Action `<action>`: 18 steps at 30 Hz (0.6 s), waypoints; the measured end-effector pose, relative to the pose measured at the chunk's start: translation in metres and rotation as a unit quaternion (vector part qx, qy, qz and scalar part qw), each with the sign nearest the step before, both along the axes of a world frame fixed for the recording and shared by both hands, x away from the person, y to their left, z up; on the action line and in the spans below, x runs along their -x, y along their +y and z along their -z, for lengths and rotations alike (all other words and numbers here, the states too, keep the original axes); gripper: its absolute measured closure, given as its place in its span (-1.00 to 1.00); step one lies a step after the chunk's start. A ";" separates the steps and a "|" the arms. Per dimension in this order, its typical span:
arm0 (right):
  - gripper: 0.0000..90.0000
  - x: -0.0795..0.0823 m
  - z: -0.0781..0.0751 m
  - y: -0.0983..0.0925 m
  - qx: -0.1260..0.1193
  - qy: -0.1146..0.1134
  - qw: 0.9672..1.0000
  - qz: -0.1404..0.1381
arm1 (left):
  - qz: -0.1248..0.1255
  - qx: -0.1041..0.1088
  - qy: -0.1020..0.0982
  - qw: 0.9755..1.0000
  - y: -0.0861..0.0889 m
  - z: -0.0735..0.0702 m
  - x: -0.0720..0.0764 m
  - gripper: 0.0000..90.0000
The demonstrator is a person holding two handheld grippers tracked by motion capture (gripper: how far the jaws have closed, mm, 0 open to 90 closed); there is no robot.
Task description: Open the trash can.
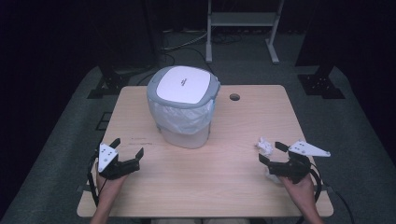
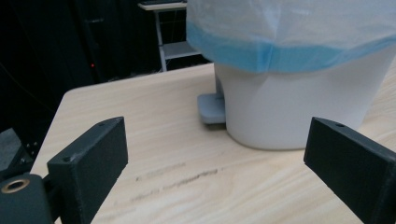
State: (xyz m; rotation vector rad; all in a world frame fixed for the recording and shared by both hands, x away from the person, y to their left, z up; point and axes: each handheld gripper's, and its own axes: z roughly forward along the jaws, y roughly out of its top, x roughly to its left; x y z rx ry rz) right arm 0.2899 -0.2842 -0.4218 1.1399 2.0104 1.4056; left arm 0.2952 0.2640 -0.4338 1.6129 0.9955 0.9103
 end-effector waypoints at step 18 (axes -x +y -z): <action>-0.55 -0.043 -0.028 0.048 0.035 -0.004 0.999 -0.027 | -0.007 -0.001 0.004 1.000 -0.002 -0.024 -0.042 -0.77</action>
